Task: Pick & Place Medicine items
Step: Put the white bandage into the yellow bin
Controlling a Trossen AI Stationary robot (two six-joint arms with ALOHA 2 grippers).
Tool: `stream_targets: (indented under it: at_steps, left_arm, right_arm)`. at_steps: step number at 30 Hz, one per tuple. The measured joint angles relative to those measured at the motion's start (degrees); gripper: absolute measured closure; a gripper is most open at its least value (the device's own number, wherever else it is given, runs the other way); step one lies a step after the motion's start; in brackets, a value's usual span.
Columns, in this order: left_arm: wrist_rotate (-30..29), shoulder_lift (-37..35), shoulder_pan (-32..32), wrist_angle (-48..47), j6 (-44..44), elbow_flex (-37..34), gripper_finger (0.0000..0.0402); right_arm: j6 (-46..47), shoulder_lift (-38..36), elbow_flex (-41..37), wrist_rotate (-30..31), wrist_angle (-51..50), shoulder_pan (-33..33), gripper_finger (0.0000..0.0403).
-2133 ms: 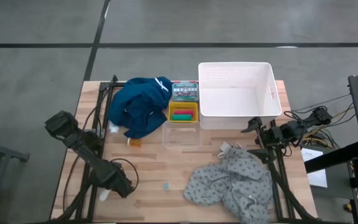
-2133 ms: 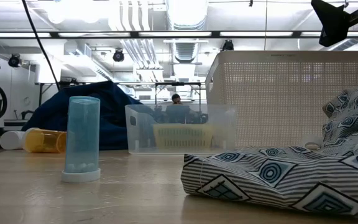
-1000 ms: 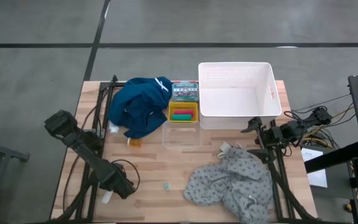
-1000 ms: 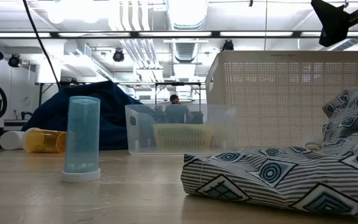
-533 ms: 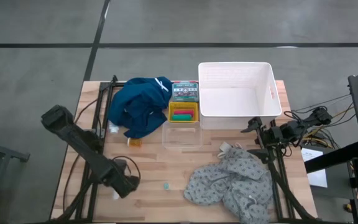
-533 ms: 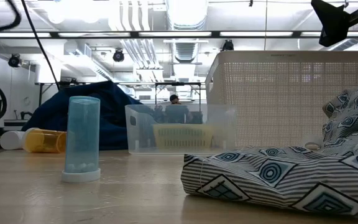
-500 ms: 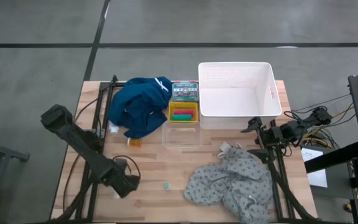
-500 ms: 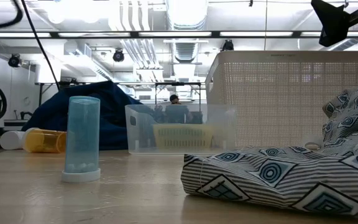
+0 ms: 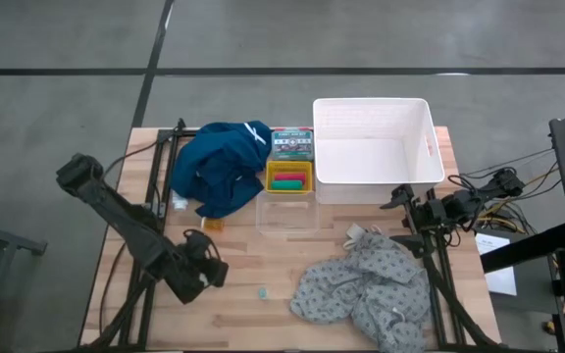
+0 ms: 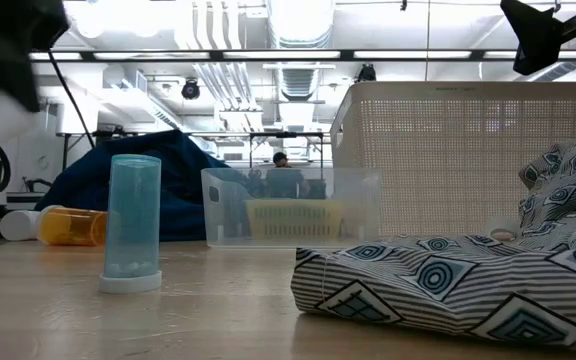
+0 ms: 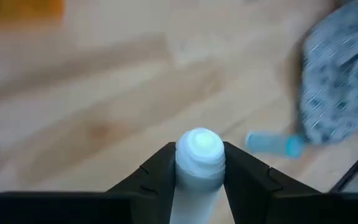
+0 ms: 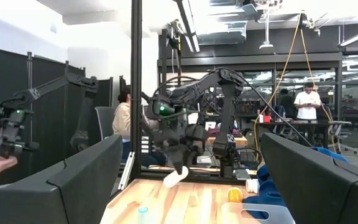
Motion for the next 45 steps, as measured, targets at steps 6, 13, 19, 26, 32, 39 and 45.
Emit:
stream_targets:
  at_steps: [6,13,19,26,32,39,45]
  left_arm:
    - [-9.9,-0.3,2.2,3.3,12.4,0.0,0.0279]
    - [-18.6,-0.3,4.0,7.8,25.6,0.0,0.0279]
    - [-24.4,-0.3,4.2,10.6,32.7,0.0,0.0279]
    - [-33.6,-0.2,4.3,14.1,38.0,0.0,0.0279]
    - [-42.2,-0.2,5.0,15.1,40.5,0.0,0.0279]
    - [-44.9,-0.2,8.3,16.3,43.9,0.0,0.0279]
    - [-45.0,-0.2,15.1,18.0,43.9,0.0,0.0279]
  right_arm:
    - [0.0,0.0,0.0,0.0,0.0,0.0,0.0023]
    - [0.0,0.0,0.0,0.0,0.0,0.0,0.0023]
    - [0.0,0.0,0.0,0.0,0.0,0.0,0.0023]
    - [0.0,0.0,0.0,0.0,0.0,0.0,0.0023]
    - [0.0,0.0,0.0,0.0,0.0,0.0,0.0023]
    - [0.0,0.0,0.0,0.0,0.0,0.0,0.0023]
    - [0.0,0.0,0.0,0.0,0.0,0.0,0.0023]
